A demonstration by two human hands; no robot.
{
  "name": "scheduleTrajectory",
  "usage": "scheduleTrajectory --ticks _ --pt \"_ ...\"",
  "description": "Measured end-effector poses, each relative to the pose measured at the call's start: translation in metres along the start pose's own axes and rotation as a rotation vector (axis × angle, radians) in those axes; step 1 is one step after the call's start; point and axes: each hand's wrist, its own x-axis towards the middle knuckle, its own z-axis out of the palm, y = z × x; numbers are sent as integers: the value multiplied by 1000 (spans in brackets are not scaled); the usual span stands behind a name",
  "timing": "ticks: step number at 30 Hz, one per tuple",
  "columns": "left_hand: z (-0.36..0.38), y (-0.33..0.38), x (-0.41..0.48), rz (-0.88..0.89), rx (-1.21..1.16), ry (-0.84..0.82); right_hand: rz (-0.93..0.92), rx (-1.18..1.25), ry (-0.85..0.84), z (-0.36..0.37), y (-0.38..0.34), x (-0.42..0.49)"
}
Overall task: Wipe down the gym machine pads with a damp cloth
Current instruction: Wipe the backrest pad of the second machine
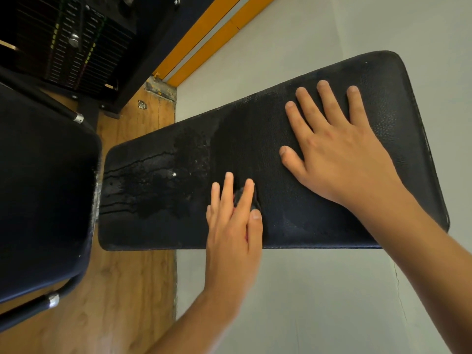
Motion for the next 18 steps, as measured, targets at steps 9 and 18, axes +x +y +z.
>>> scheduleTrajectory --ticks 9,18 --pt "-2 -6 8 21 -13 -25 -3 35 -33 3 -32 -30" --pt "-10 -8 11 55 -41 -82 -18 -5 -74 3 -40 -35"
